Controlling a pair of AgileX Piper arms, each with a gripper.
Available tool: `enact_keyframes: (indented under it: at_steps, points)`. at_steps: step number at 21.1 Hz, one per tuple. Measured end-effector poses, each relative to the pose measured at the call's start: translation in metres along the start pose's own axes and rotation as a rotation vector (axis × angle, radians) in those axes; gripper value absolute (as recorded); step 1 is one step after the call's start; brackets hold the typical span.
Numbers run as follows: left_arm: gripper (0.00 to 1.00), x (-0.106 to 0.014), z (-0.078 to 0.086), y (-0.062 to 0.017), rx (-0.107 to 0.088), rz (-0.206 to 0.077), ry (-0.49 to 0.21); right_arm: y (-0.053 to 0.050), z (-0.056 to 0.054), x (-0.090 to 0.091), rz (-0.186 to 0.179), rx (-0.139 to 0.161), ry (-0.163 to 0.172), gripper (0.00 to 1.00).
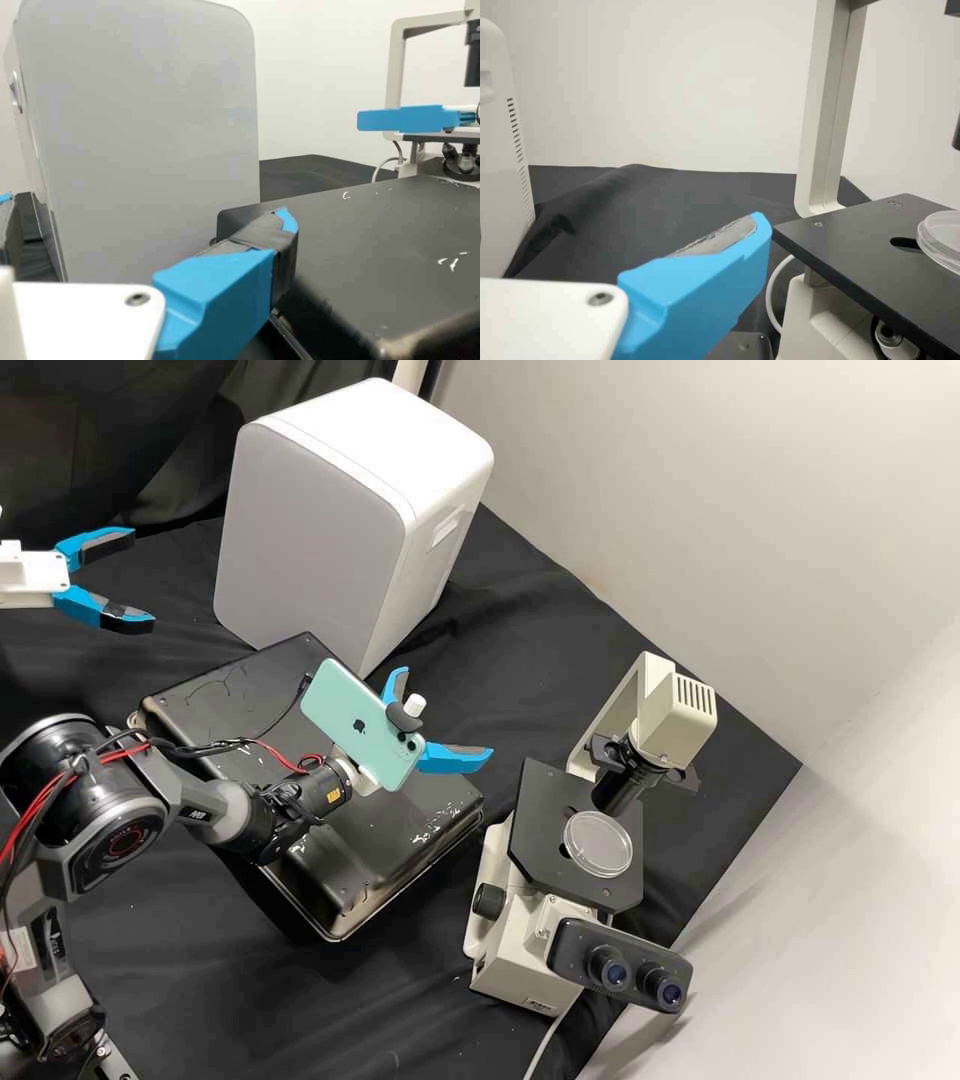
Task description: Place the petri dish on the bench
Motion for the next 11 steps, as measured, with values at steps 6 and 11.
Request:
enact_keyframes:
  at_steps: [6,11]
  points:
    - [1.00,0.0000,-0.0004,0.0002,0.011,0.003,0.013,0.0001,-0.0001,0.0000,0.001,0.000,0.001,1.00]
    - [1.00,0.0001,0.0002,0.0000,0.006,0.004,0.013,0.0034,0.0070,-0.0026,0.003,-0.005,-0.015,1.00]
